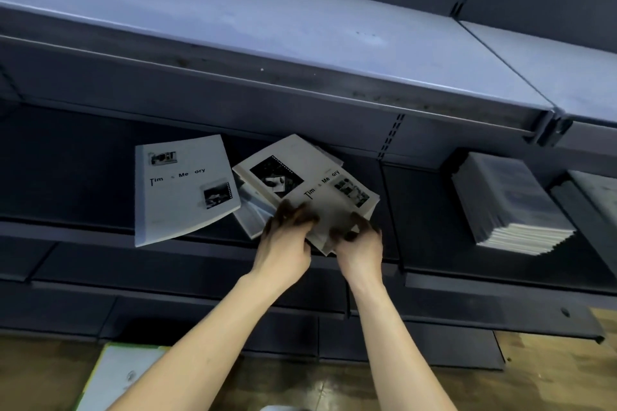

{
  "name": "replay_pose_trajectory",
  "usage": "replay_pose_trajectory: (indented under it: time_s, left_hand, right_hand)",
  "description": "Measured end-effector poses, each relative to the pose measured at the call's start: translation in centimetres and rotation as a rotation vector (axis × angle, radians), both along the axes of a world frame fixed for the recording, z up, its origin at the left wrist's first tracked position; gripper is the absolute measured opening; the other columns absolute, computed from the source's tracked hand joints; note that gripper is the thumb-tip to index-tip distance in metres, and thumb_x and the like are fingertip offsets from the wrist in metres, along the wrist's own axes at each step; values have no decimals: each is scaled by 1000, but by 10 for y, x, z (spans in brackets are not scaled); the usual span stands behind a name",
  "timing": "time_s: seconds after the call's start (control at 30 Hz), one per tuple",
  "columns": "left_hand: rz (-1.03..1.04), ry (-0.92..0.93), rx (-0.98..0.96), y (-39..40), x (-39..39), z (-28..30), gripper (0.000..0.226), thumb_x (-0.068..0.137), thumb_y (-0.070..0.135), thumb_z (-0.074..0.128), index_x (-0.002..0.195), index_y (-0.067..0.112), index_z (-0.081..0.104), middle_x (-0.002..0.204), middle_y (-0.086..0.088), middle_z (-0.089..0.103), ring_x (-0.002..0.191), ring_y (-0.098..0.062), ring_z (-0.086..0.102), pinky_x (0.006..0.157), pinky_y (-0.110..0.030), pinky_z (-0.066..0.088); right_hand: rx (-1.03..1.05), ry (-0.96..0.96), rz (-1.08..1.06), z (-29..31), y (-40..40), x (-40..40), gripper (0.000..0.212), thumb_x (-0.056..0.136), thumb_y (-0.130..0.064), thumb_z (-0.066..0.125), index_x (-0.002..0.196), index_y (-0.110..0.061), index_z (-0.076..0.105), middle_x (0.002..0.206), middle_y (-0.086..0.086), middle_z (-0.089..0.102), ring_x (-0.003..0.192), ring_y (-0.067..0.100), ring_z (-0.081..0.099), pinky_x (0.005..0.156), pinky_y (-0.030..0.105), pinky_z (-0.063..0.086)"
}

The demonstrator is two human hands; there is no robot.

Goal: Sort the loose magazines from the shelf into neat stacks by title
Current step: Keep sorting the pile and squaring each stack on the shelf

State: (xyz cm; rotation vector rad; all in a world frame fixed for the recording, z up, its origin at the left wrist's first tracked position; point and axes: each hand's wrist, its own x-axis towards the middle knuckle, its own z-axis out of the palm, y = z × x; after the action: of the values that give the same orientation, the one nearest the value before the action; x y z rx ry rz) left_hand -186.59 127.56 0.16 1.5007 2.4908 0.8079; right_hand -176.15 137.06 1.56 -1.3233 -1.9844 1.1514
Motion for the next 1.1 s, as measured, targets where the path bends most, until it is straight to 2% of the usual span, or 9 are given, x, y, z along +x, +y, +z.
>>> replay_pose_trajectory:
  time_s: [0.13, 0.2, 0.33, 0.43, 0.57, 0.7, 0.9, 0.97, 1.1]
  left_hand:
    - [100, -80, -58, 3, -7, 10, 34, 96, 15, 46, 128, 22, 56, 141, -1, 43, 136, -23, 34, 111, -42, 37]
    - [152, -93, -108, 6, -10, 10, 36, 98, 24, 47, 133, 21, 52, 145, -5, 38, 138, -28, 33, 110, -44, 38]
    - [185, -51, -146, 13, -10, 0, 50, 96, 39, 50, 143, 25, 41, 153, -2, 26, 145, -30, 17, 109, -49, 38]
    - [204, -29, -128, 16, -5, -6, 57, 94, 41, 53, 147, 25, 35, 155, 0, 24, 146, -31, 15, 112, -50, 34]
    - [247, -77, -148, 15, -3, -10, 62, 93, 43, 54, 149, 29, 32, 158, -7, 18, 147, -38, 7, 113, -53, 32]
    - [339, -196, -161, 9, -1, -5, 63, 94, 40, 55, 150, 30, 27, 160, -12, 0, 147, -43, 10, 108, -51, 40]
    - [384, -187, -159, 4, -1, 6, 54, 94, 36, 54, 144, 27, 37, 159, -9, 9, 139, -44, 25, 103, -52, 43]
    - [379, -163, -153, 4, 0, 7, 50, 93, 36, 53, 141, 28, 42, 156, -8, 18, 137, -43, 28, 104, -53, 43]
    - [348, -99, -72, 5, 0, 9, 42, 92, 30, 54, 134, 25, 51, 149, -4, 32, 134, -37, 32, 101, -51, 45]
  right_hand:
    - [-132, 31, 41, -3, -8, 8, 72, 79, -16, 78, 141, -19, 42, 130, 4, 38, 87, 1, 40, 87, 25, 41]
    - [-120, 42, 77, -9, -11, 10, 71, 73, -22, 83, 134, -22, 45, 126, 0, 45, 95, 1, 40, 85, 25, 41]
    - [-5, 44, 5, -11, 2, 16, 36, 80, -42, 71, 110, -23, 63, 107, -6, 61, 110, 18, 55, 84, 34, 50]
    - [107, -23, -53, -3, 25, 19, 51, 86, -31, 71, 133, -15, 57, 133, 11, 50, 125, 30, 42, 101, 39, 40]
    - [11, -109, 105, -1, 44, 12, 66, 94, -39, 62, 150, -15, 36, 150, 9, 41, 138, 30, 37, 108, 38, 38]
    - [122, -203, 96, -1, 41, 15, 59, 95, -47, 47, 140, -9, 50, 138, 9, 52, 125, 28, 49, 101, 32, 39]
    - [126, -163, 186, 10, 29, 21, 23, 86, -32, 73, 98, -13, 65, 86, 4, 64, 80, 24, 62, 61, 25, 45]
    - [103, -173, 184, 10, 30, 20, 17, 86, -32, 71, 80, -20, 61, 75, 0, 61, 73, 23, 60, 60, 25, 47]
    - [-274, -59, 153, 23, 22, 23, 12, 99, -19, 49, 102, -10, 56, 82, 17, 71, 57, 24, 69, 48, 26, 52]
